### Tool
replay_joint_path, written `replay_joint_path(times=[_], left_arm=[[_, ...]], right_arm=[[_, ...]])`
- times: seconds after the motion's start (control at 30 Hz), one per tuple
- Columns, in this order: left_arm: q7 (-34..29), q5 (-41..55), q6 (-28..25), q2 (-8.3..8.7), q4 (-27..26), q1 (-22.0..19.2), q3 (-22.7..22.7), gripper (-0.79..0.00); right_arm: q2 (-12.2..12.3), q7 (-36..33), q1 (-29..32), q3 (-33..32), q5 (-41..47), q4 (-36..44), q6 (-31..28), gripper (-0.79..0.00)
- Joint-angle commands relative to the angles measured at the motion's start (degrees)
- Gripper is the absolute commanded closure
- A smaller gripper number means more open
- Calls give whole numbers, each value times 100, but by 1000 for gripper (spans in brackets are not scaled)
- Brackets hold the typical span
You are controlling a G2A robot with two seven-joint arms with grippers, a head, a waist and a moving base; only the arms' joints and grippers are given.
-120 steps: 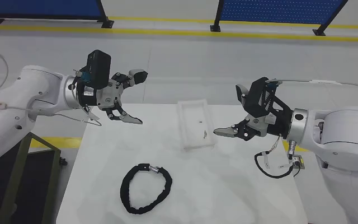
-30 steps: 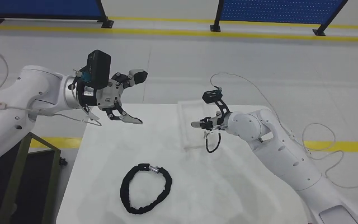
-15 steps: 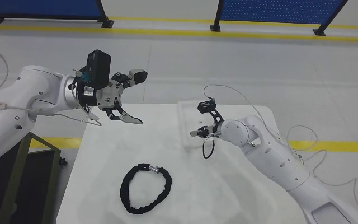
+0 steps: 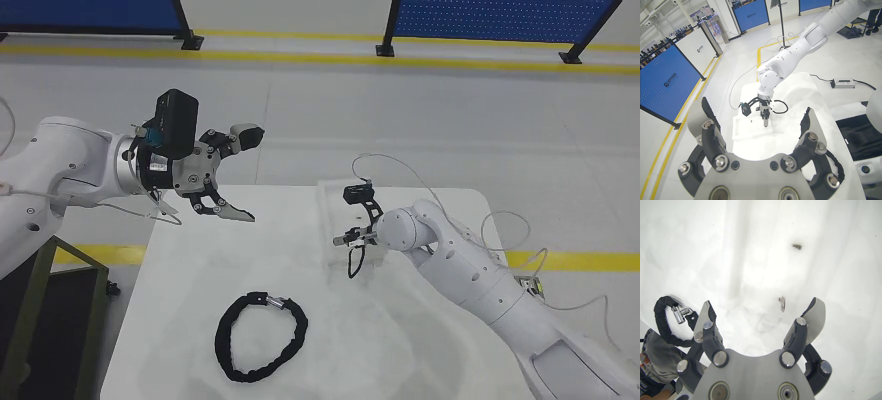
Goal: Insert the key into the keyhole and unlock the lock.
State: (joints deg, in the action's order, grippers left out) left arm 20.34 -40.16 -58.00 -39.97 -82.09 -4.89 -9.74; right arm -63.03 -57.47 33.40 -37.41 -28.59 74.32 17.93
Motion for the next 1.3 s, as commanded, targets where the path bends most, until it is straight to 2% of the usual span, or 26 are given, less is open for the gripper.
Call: replay_joint_path(times=[0.0,0.13,0.23,0.3,0.43,0.5,0.6,0.7,0.87,0.97,1.07,1.27], left_arm=[[-3,1,0,0,0,0,0,-785],[-3,1,0,0,0,0,0,-785],[-3,1,0,0,0,0,0,-785],[-3,1,0,0,0,0,0,-785],[-3,1,0,0,0,0,0,-785],[-3,1,0,0,0,0,0,-785],[-3,1,0,0,0,0,0,-785],[-3,1,0,0,0,0,0,-785],[-3,1,0,0,0,0,0,-785],[-3,1,0,0,0,0,0,-785],[-3,1,0,0,0,0,0,-785],[-3,1,0,0,0,0,0,-785]], right_arm=[[-30,-58,-45,44,-125,-18,37,-751],[-74,-150,-87,65,-226,-86,0,-720],[-105,-189,-108,70,-289,-190,-41,-659],[-128,-200,-126,71,-329,-243,-48,-585],[-169,-221,-146,83,-455,-310,-33,-570],[-192,-243,-143,84,-470,-359,-38,-591],[-232,-280,-144,105,-518,-445,-7,-536],[-275,-328,-156,137,-577,-534,13,-394],[-345,-414,-190,169,-644,-632,-15,-317],[-379,-504,-226,197,-760,-647,3,-292],[-408,-641,-253,232,-900,-651,60,-302],[-471,-740,-244,250,-1027,-696,83,-237]])
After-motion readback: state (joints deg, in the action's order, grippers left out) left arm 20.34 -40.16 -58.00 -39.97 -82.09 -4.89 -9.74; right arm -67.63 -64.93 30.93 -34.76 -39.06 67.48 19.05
